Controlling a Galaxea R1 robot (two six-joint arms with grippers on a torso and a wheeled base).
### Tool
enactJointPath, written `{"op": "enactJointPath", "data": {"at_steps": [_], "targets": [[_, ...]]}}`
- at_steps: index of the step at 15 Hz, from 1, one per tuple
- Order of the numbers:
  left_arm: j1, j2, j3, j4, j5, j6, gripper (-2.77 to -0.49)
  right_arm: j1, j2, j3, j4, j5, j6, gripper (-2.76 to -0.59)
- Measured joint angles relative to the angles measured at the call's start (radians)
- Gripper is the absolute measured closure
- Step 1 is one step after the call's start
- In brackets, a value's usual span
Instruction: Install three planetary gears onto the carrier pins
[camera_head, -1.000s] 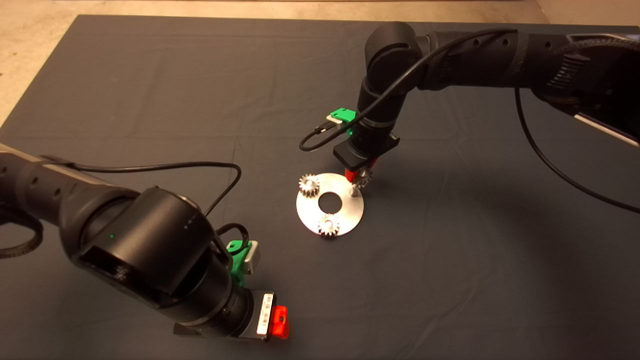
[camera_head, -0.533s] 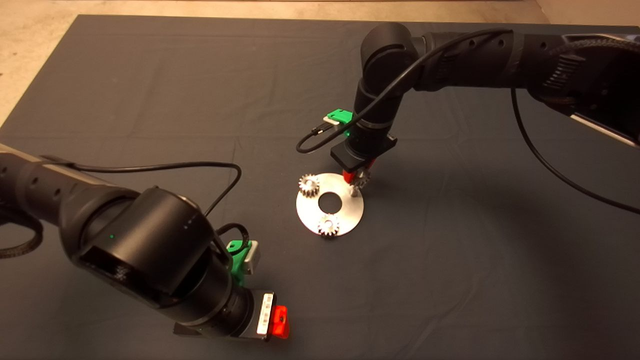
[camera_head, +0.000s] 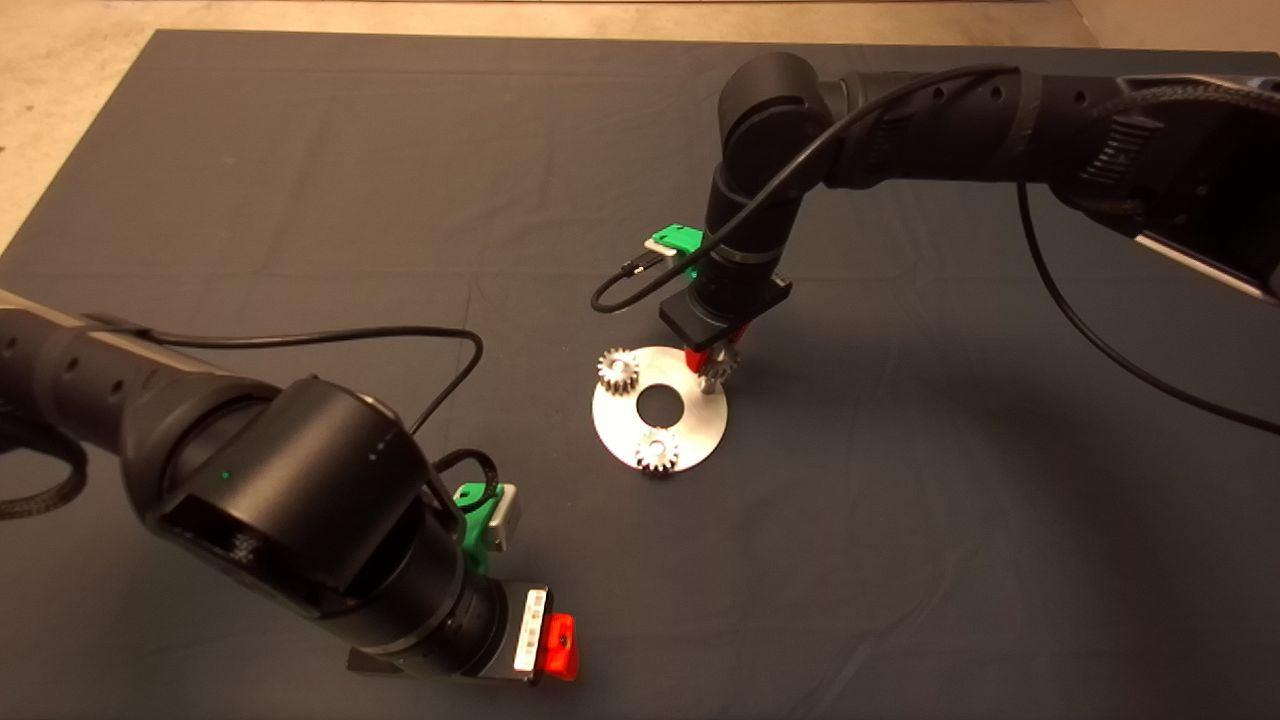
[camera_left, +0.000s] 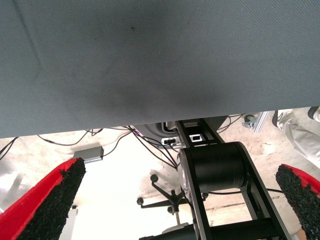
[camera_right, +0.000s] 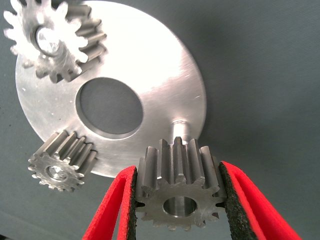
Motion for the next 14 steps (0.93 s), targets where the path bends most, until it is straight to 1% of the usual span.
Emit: {"op": "enactJointPath", "data": {"at_steps": [5,14], "targets": [[0.0,0.0,0.0,0.0,0.0,0.0,-2.76,-0.021,0.002,0.0,0.0,0.0,0.0,-0.98],[0.0,0.0,0.0,0.0,0.0,0.0,-2.76,-0.022,0.003,0.0,-0.008,0.0,-0.004,-0.97]]}}
